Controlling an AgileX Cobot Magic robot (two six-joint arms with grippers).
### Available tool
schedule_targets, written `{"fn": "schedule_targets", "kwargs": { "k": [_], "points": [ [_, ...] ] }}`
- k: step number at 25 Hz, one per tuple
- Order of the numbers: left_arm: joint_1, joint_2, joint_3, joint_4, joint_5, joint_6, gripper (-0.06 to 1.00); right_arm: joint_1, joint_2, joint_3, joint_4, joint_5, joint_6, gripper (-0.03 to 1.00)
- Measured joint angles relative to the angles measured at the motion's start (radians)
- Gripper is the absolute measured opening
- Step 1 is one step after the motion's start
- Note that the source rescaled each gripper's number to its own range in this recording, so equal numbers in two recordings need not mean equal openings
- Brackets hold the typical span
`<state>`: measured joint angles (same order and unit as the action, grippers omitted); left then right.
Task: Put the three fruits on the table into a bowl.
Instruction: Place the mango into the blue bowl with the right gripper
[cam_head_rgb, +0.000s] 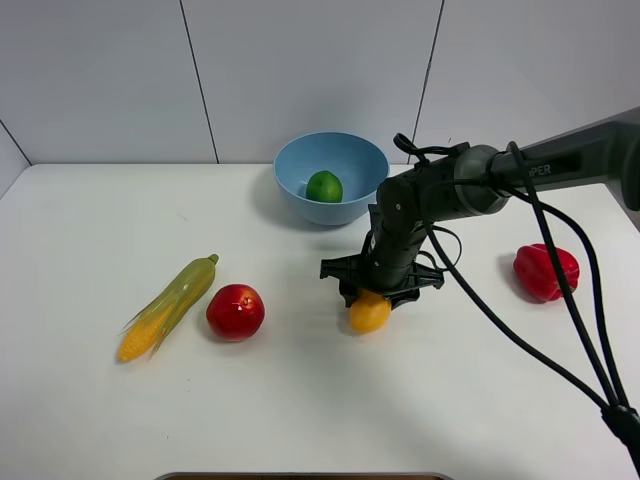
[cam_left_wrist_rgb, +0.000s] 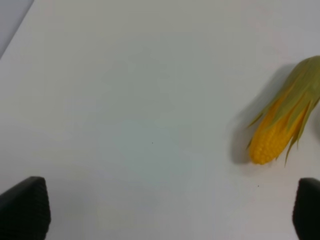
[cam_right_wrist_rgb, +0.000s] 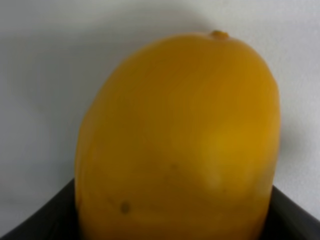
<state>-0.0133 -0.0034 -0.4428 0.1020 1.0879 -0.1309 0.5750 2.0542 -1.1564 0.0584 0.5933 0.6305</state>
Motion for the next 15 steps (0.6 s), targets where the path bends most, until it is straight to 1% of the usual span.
{"fn": "schedule_targets", "kwargs": {
  "k": [10, 15],
  "points": [
    [0.0, 0.0, 0.0, 0.0, 0.0, 0.001, 1.0, 0.0, -0.009, 0.0, -0.001, -0.003, -0.02, 0.0],
    [0.0, 0.0, 0.0, 0.0, 0.0, 0.001, 1.0, 0.0, -0.105, 0.0, -0.011, 0.006, -0.027, 0.0]
  ]
}}
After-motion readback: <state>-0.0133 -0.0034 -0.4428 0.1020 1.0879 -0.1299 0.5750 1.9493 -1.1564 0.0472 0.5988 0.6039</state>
